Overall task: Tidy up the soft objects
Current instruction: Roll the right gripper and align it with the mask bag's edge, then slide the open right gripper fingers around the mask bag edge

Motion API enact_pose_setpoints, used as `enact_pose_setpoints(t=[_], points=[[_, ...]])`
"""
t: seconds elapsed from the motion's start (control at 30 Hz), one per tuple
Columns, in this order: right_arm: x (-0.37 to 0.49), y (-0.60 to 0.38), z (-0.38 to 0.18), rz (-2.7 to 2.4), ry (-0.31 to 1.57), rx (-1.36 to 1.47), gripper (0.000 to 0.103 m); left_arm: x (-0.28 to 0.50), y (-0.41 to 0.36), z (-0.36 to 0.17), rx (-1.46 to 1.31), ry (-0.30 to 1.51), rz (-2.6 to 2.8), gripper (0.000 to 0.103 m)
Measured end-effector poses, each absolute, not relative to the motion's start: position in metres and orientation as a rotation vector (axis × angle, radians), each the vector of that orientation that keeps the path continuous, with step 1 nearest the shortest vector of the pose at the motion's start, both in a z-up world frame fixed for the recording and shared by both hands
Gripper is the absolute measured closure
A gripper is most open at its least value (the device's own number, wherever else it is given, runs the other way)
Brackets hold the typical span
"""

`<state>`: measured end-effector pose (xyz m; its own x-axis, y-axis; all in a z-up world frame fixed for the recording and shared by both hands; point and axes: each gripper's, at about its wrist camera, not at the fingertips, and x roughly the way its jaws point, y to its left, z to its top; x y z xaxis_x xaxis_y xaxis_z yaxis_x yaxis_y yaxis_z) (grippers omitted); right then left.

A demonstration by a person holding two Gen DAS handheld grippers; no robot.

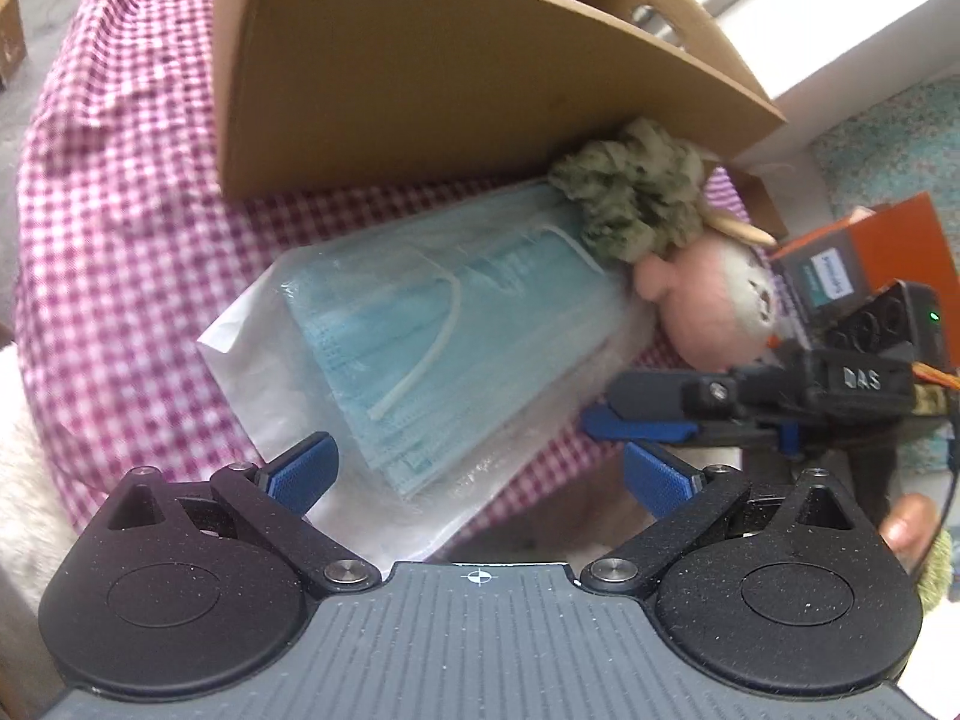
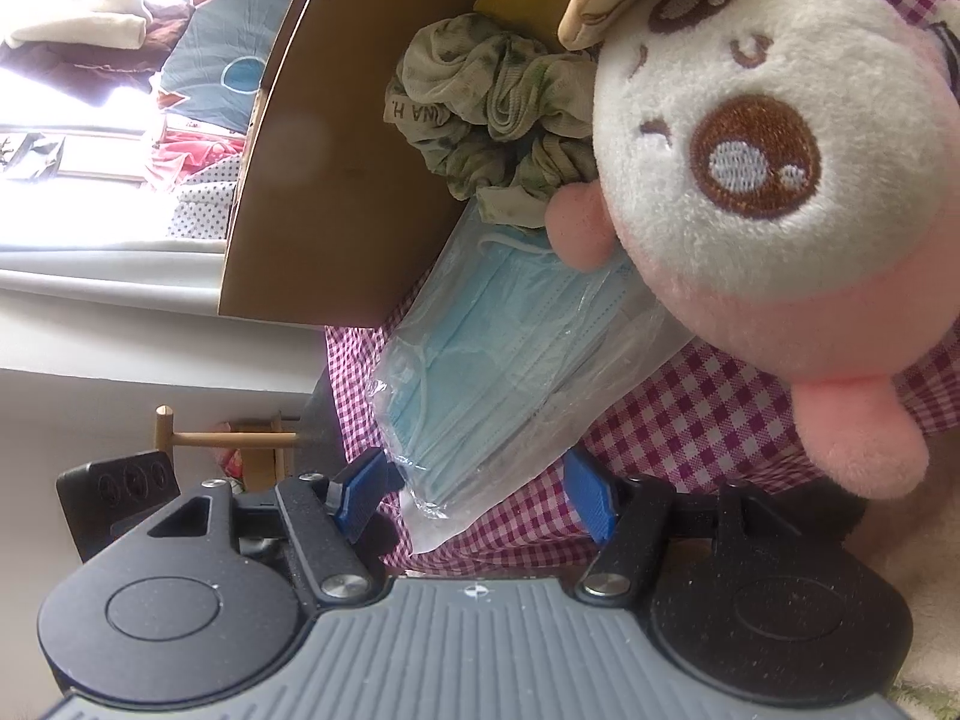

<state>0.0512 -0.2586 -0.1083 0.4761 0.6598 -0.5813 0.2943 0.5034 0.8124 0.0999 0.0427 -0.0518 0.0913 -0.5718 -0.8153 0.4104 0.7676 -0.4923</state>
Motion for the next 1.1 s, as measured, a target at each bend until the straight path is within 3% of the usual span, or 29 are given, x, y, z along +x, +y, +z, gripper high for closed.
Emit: enact_pose_setpoints(t=[0.4,0.83,1.1], points=[[0.049,-0.260,-0.109,0.276,1.091,1.076,0.035,0.071,0.037,-0.039,-0.047,1.170,-0.693,0.001],[0.051,-0.262,-0.113,0.270,1.092,1.103,0.035,0.116,0.051,-0.026,-0.040,1.052,-0.600,0.002],[0.051,-0.266,-0.119,0.273,1.083,1.149,0.035,0.136,0.045,-0.040,-0.059,1.092,-0.624,0.002]])
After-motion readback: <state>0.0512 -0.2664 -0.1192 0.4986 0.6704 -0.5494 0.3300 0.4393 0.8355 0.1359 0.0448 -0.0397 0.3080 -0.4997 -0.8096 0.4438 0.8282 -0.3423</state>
